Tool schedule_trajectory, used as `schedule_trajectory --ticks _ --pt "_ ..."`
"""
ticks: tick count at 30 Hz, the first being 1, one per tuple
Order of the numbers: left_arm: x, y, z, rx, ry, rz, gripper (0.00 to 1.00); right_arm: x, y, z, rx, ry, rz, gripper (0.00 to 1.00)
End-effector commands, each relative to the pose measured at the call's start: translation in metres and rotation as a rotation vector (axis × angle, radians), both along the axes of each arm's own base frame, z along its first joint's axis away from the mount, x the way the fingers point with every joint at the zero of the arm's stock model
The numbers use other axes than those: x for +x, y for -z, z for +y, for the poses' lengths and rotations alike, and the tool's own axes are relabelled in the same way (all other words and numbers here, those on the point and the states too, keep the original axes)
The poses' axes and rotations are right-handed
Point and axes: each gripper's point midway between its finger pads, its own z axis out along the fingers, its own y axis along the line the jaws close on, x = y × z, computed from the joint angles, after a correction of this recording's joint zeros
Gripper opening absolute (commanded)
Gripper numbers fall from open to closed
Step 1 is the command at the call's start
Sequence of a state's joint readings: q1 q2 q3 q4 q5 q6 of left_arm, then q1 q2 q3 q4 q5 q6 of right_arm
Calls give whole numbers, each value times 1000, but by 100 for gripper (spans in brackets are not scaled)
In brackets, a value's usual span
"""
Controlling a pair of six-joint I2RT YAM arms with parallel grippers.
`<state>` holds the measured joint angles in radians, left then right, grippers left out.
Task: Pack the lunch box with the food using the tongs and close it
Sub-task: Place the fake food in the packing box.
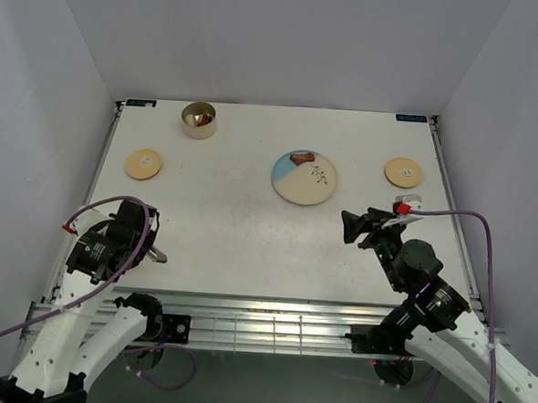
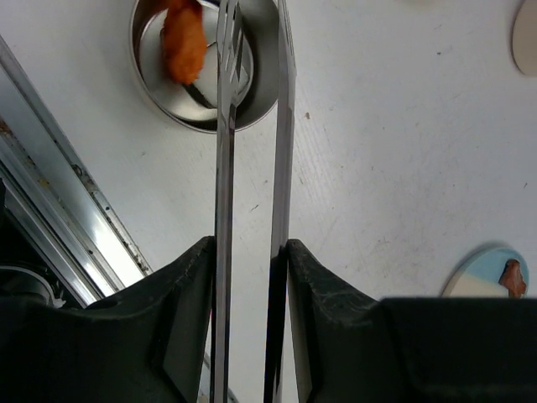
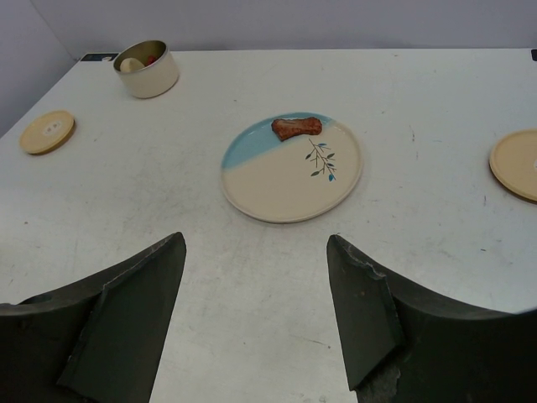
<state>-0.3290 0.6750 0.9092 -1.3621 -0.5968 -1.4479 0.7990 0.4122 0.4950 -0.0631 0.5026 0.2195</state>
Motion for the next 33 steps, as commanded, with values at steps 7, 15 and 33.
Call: schedule_trajectory --ticks 7,15,33 --pt "13 -20 8 157 84 119 45 2 -16 -5 29 29 -50 74" --pt "30 -34 13 284 181 186 42 0 -19 -5 37 20 -57 74" --pt "123 -81 -86 322 837 1 41 -7 -27 -7 71 -4 -85 74"
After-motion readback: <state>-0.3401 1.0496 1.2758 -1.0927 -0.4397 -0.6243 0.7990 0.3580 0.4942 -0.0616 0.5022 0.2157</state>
